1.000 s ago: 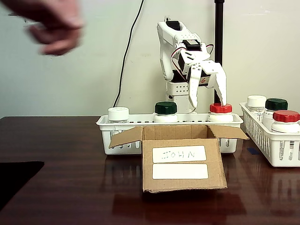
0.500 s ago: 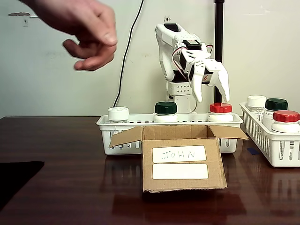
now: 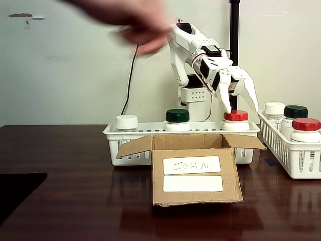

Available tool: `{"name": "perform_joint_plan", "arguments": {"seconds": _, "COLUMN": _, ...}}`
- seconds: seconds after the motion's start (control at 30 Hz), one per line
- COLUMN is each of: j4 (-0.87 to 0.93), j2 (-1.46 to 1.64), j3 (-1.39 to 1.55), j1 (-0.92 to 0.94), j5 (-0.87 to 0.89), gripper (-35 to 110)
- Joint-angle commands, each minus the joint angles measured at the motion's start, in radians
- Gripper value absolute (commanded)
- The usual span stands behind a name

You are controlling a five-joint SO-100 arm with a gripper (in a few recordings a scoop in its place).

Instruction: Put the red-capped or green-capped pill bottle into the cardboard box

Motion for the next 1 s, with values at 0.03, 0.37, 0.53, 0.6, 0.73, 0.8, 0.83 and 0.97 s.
{"name": "perform_joint_plan", "arguments": {"seconds": 0.03, "j4": -0.133, "j2": -0.091, "j3": -0.034, "j1": 0.023, "j5": 0.031, "gripper": 62}}
{"name": "perform_joint_plan", "arguments": {"seconds": 0.37, "j4": -0.225, "j2": -0.175, "j3": -0.034, "j1": 0.035, "j5": 0.054, "gripper": 61}}
{"name": "perform_joint_plan", "arguments": {"seconds": 0.53, "j4": -0.224, "j2": -0.158, "j3": -0.025, "j1": 0.048, "j5": 0.067, "gripper": 54}}
{"name": "perform_joint_plan", "arguments": {"seconds": 0.6, "j4": -0.224, "j2": -0.15, "j3": -0.018, "j1": 0.054, "j5": 0.077, "gripper": 42}}
{"name": "perform_joint_plan", "arguments": {"seconds": 0.73, "j4": -0.224, "j2": -0.13, "j3": 0.005, "j1": 0.06, "j5": 0.081, "gripper": 8}}
{"name": "perform_joint_plan", "arguments": {"seconds": 0.8, "j4": -0.219, "j2": -0.106, "j3": 0.025, "j1": 0.057, "j5": 0.083, "gripper": -5}}
{"name": "perform_joint_plan", "arguments": {"seconds": 0.83, "j4": -0.204, "j2": -0.094, "j3": 0.026, "j1": 0.055, "j5": 0.083, "gripper": -7}}
{"name": "perform_joint_plan", "arguments": {"seconds": 0.97, "j4": -0.153, "j2": -0.032, "j3": 0.032, "j1": 0.041, "j5": 0.063, "gripper": 2}}
